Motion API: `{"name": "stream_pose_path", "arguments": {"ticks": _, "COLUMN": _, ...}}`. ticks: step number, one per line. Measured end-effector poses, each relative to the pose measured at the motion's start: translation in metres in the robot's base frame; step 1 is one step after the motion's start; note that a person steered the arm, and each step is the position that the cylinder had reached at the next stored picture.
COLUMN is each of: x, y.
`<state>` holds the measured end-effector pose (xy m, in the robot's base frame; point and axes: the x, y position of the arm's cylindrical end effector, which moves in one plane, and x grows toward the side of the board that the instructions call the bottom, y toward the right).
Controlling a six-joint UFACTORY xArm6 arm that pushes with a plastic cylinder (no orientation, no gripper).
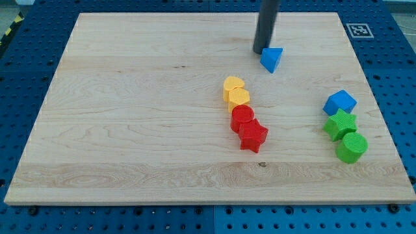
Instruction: Slide the blue triangle to the up side of blue cube
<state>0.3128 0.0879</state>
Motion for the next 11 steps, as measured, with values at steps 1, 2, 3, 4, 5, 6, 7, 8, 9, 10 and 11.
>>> {"name": "stream_pose_path", "arguments": {"ticks": 1, "x": 0.012, "y": -0.003}}
{"name": "stream_pose_path", "arguments": {"ticks": 2, "x": 0.034, "y": 0.017}}
{"name": "stream_pose_path", "arguments": {"ticks": 3, "x": 0.034, "y": 0.037}}
{"name": "stream_pose_path", "arguments": {"ticks": 4, "x": 0.034, "y": 0.064}}
{"name": "stream_pose_path", "arguments": {"ticks": 5, "x": 0.034, "y": 0.073}}
{"name": "stream_pose_path", "arguments": {"ticks": 6, "x": 0.034, "y": 0.082}}
{"name": "stream_pose_path", "arguments": {"ticks": 7, "x": 0.038, "y": 0.095}}
{"name": "stream_pose_path", "arguments": {"ticks": 8, "x": 0.046, "y": 0.097}}
{"name": "stream_pose_path", "arguments": {"ticks": 9, "x": 0.045, "y": 0.113}}
{"name": "stream_pose_path", "arguments": {"ticks": 10, "x": 0.040, "y": 0.138}}
{"name": "stream_pose_path", "arguments": {"ticks": 11, "x": 0.051, "y": 0.141}}
